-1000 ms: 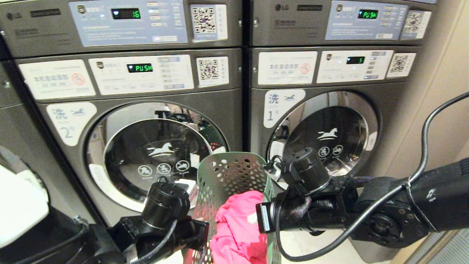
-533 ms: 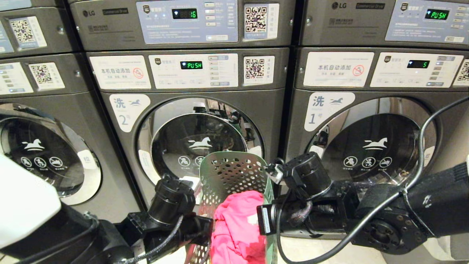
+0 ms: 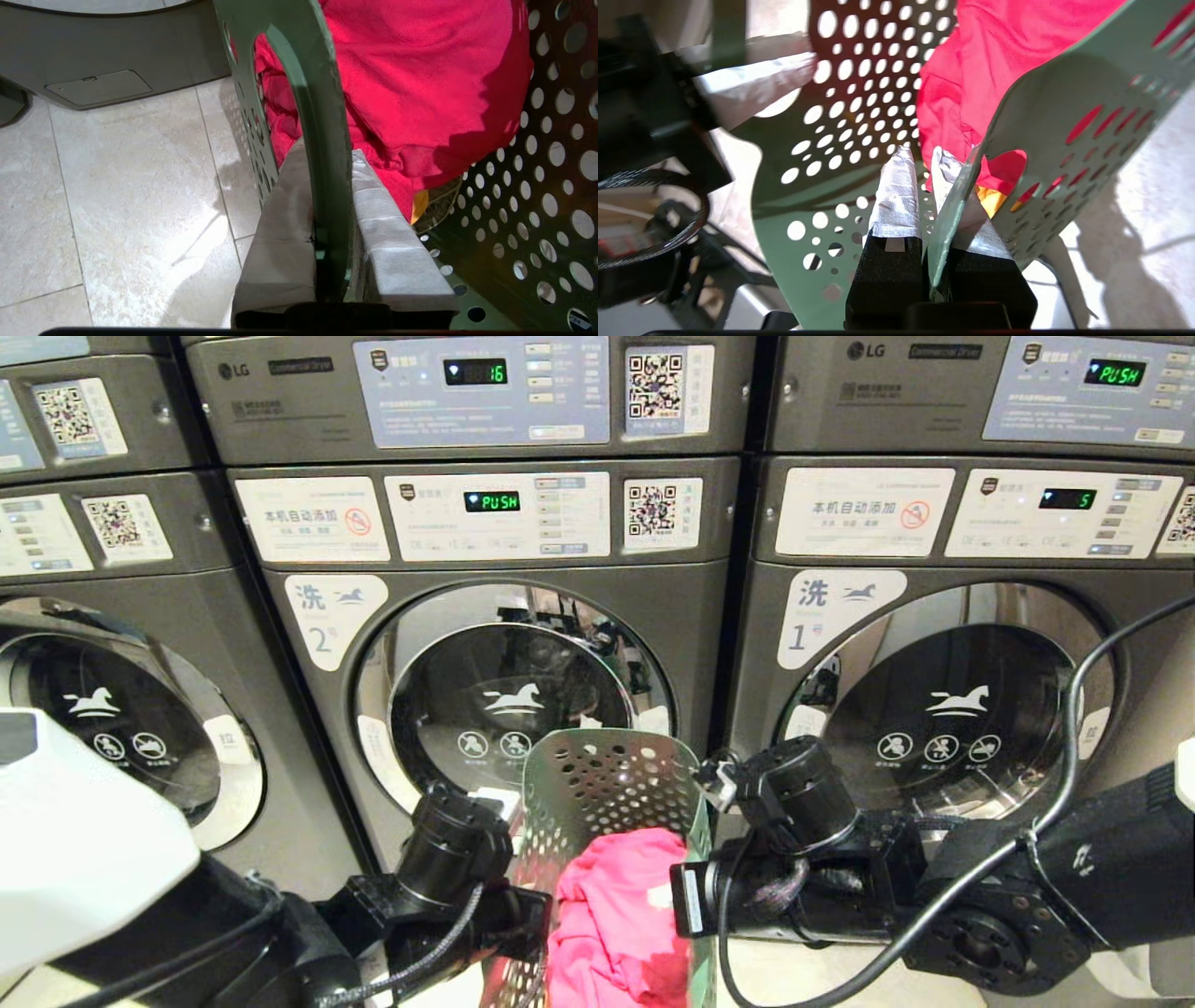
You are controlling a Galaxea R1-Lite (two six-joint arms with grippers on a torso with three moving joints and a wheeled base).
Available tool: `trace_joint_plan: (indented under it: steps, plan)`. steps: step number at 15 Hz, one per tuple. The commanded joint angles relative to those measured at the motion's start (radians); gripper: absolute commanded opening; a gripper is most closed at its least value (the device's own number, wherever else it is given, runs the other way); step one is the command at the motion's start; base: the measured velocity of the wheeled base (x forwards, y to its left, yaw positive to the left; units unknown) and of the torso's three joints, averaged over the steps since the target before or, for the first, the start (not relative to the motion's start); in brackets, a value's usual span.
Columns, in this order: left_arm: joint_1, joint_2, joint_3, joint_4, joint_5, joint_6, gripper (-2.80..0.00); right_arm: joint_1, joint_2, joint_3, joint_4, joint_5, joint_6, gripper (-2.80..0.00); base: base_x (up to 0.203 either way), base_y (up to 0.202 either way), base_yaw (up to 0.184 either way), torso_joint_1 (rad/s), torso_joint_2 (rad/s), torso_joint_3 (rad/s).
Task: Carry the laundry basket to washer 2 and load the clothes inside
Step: Pick up the clothes basket and put it beside the washing machine
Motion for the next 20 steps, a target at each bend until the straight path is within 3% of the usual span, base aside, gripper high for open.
trace_joint_plan:
  steps: [1,4,10,17,20]
  plan:
    - [-0.011,0.044,-0.041,-0.003,0.001,-0.001,-2.80,-0.018,0.000,0.020,-0.003,-0.009,0.000,-2.80,0.000,0.000,0.000,0.000,0.00,0.000]
    - [-0.050,0.124,-0.140,-0.003,0.002,0.001,-2.80,-0.083,-0.006,0.065,-0.003,-0.016,-0.042,-2.80,0.000,0.000,0.000,0.000,0.00,0.000]
    - [-0.144,0.312,-0.378,0.003,0.004,0.005,-2.80,-0.253,-0.029,0.149,-0.004,-0.040,-0.048,-2.80,0.000,0.000,0.000,0.000,0.00,0.000]
    - [-0.236,0.421,-0.490,0.007,0.002,0.013,-2.80,-0.348,-0.069,0.266,-0.007,-0.040,-0.047,-2.80,0.000,0.000,0.000,0.000,0.00,0.000]
    - [-0.264,0.455,-0.544,0.007,0.003,0.013,-2.80,-0.389,-0.070,0.316,-0.078,-0.042,-0.048,-2.80,0.000,0.000,0.000,0.000,0.00,0.000]
